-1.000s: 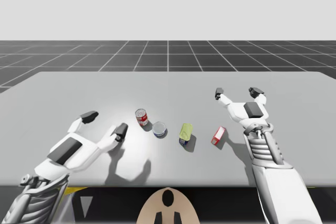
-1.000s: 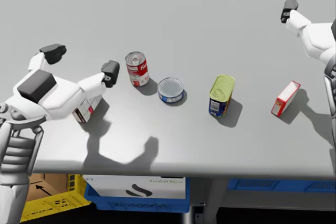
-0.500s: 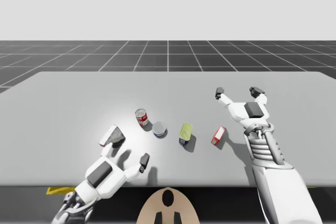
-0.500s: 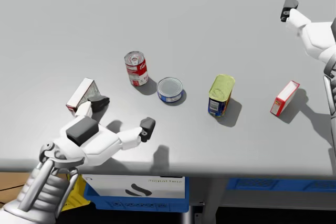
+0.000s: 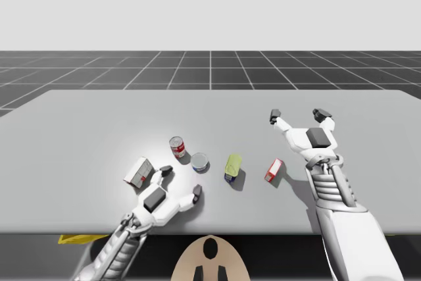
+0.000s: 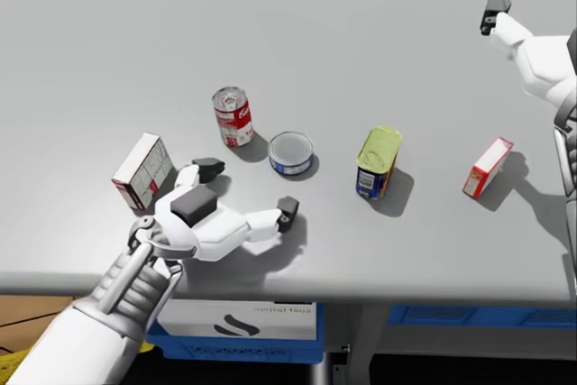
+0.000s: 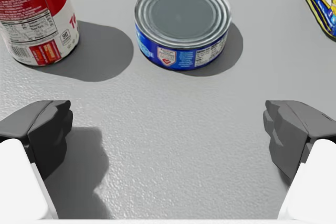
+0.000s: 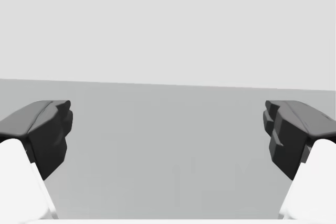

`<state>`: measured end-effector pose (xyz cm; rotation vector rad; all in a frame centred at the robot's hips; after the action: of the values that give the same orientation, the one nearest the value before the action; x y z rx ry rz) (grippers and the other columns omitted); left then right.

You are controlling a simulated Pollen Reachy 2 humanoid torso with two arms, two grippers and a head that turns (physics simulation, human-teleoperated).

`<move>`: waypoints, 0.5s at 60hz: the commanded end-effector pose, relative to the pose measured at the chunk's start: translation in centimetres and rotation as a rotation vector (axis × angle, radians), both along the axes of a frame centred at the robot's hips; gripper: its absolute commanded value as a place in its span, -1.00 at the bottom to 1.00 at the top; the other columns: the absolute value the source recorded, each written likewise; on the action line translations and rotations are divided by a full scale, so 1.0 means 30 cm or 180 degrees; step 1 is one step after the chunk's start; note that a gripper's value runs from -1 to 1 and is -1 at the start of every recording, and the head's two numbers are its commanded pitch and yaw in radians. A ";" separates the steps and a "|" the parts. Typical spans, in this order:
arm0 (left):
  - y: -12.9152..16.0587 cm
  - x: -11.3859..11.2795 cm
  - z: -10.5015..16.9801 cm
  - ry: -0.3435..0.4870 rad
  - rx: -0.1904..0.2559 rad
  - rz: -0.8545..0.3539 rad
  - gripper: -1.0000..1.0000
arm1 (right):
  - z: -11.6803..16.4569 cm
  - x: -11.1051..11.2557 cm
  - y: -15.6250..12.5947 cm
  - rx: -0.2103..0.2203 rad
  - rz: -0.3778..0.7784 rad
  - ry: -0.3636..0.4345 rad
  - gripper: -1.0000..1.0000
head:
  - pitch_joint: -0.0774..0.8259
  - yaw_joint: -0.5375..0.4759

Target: Lift the tuna fish can off the table.

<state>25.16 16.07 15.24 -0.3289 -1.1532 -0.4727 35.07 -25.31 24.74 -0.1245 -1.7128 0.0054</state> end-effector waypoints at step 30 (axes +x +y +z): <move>-0.182 0.159 -0.026 0.0106 -0.0111 0.0083 -1.00 | 0.000 -0.003 0.001 -0.0008 0.0001 -0.0017 -1.00 | 0.82 0.18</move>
<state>29.54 13.60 14.50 -0.2782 -1.1318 -0.4647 34.99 -25.27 24.71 -0.1250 -1.7163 0.0075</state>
